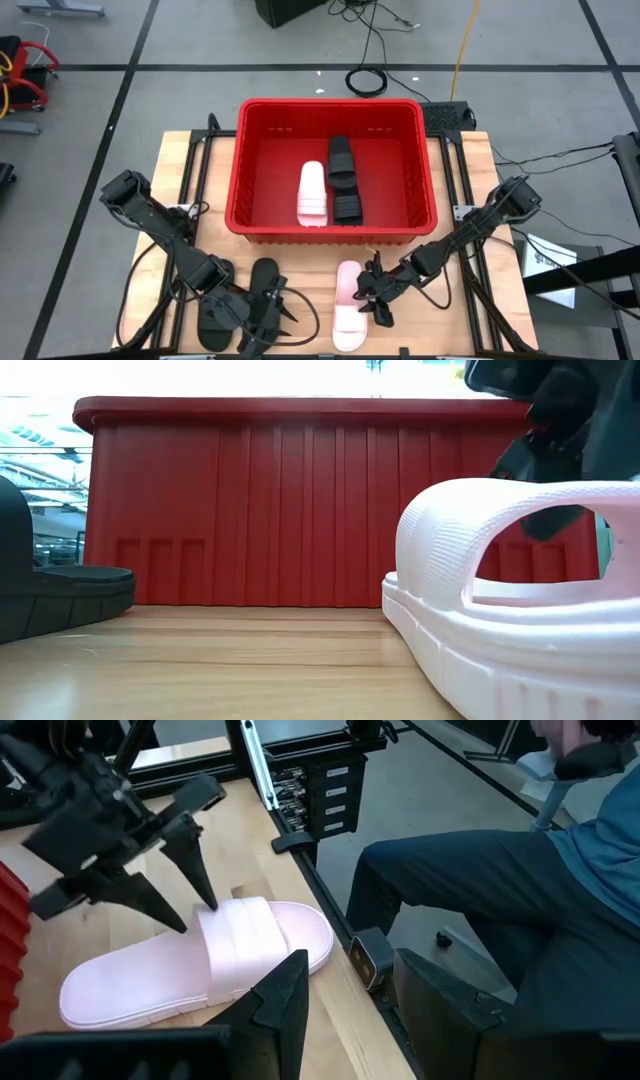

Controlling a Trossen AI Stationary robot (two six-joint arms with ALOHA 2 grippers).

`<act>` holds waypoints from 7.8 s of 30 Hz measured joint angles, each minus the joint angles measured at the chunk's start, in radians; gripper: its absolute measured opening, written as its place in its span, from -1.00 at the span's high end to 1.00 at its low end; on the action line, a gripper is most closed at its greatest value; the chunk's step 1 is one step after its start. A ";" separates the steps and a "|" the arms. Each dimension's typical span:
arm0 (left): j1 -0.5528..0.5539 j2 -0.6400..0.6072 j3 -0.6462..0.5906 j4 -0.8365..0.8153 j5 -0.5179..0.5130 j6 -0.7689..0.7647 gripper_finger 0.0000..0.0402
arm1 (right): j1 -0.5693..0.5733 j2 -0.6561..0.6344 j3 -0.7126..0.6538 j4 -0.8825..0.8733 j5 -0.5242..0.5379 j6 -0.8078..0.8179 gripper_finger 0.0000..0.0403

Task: Pick and place slides into bin
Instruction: Put the pink slide into the red bin

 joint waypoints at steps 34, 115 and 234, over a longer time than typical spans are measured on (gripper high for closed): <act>0.022 0.000 0.000 -0.004 0.000 0.003 0.28 | -0.055 0.084 0.000 0.259 -0.230 -0.105 0.97; 0.662 -0.411 0.000 -0.369 -0.090 0.406 0.28 | -0.695 -0.386 0.360 -0.496 -0.132 -0.896 0.97; 0.864 -0.199 0.001 -0.010 -0.280 1.376 0.95 | -1.158 0.088 0.889 -0.714 -0.904 -0.919 0.49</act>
